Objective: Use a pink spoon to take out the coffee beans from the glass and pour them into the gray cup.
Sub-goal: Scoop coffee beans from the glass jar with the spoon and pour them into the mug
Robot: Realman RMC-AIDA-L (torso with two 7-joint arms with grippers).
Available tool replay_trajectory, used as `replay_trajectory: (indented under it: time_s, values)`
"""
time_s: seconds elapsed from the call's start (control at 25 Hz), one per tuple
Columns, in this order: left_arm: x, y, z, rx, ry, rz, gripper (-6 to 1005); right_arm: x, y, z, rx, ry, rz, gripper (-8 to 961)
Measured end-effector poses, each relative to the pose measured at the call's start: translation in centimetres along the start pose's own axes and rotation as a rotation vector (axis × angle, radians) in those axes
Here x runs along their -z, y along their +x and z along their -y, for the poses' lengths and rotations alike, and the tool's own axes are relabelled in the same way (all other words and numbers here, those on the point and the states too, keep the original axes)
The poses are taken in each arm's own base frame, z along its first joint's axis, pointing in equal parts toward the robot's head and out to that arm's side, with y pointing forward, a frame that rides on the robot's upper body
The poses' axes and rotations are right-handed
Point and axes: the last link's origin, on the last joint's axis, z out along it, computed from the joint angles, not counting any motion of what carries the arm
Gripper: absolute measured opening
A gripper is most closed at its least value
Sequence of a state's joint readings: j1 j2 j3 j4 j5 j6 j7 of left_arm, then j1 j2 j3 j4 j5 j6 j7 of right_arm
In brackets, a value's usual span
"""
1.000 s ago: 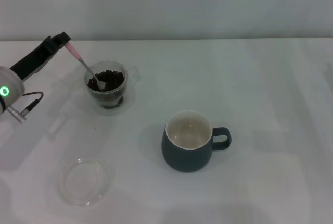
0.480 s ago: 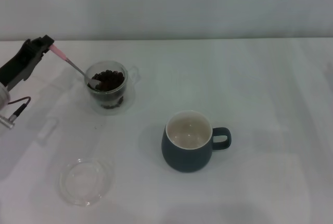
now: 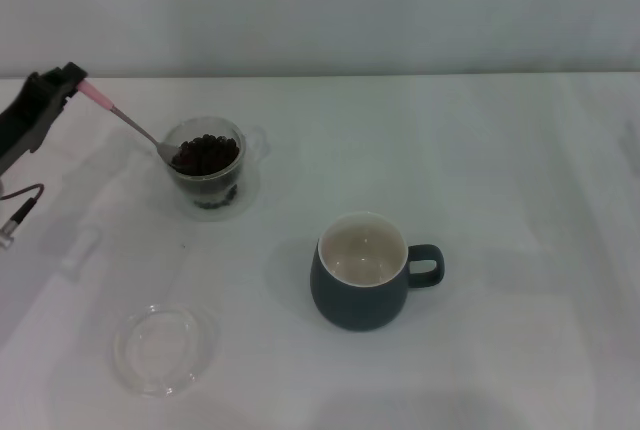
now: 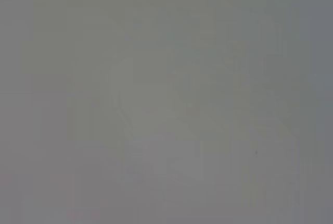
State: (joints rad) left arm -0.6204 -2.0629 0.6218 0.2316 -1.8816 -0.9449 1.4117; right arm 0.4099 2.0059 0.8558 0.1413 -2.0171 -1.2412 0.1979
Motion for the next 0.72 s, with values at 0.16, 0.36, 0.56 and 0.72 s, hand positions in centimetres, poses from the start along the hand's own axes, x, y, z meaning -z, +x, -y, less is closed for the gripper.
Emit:
replay_trajectory:
  time_s: [0.16,0.36,0.56,0.72]
  values:
    - [0.7,0.4,0.2,0.023,-0.021,-0.032,136,-0.1,0.0,-0.2,-0.002,-0.004,0.002,875]
    - [1.8,0.8,-0.5,0.064,-0.110,-0.053,135,-0.3,-0.1,-0.4,-0.003,-0.011,0.005,874]
    - [2.4,0.6,-0.8,0.126,-0.153,-0.045,135,-0.7,-0.3,-0.7,-0.004,-0.021,0.013,875]
    - [2.4,0.1,-1.1,0.135,-0.174,-0.023,136,-0.8,-0.4,-0.8,-0.003,-0.025,0.019,875]
